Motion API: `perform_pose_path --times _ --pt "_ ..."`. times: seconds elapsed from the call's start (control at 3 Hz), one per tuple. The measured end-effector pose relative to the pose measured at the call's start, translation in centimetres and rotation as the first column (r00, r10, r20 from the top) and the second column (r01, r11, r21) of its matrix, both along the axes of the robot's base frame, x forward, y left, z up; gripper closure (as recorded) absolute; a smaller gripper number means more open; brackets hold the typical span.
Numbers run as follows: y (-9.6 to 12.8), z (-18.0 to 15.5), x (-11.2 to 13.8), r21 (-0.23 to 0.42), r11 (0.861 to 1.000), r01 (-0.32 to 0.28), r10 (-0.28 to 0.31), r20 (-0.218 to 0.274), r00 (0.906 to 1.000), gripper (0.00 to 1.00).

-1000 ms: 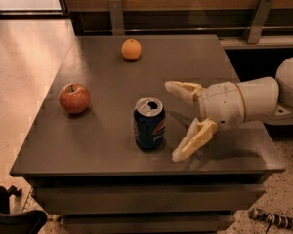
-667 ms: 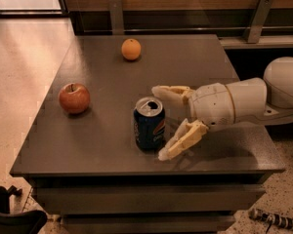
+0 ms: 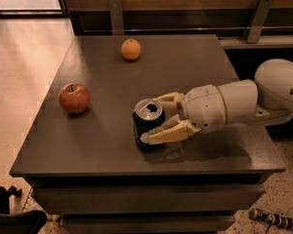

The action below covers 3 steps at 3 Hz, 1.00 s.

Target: Move pepsi can near orange

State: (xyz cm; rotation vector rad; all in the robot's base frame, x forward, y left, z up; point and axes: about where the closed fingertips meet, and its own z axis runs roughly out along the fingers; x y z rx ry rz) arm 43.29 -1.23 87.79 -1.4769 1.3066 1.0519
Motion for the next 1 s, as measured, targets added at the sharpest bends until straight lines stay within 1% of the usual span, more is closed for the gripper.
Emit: perform_pose_path --times 0.33,0.67,1.0 --pt "0.19 0.06 -0.08 -0.001 1.0 -0.004 0.004 0.001 1.0 0.82" --pt "0.41 0.13 -0.17 -0.002 1.0 -0.009 0.009 0.002 1.0 1.0" --pt "0.41 0.13 -0.17 -0.002 1.0 -0.009 0.009 0.002 1.0 1.0"
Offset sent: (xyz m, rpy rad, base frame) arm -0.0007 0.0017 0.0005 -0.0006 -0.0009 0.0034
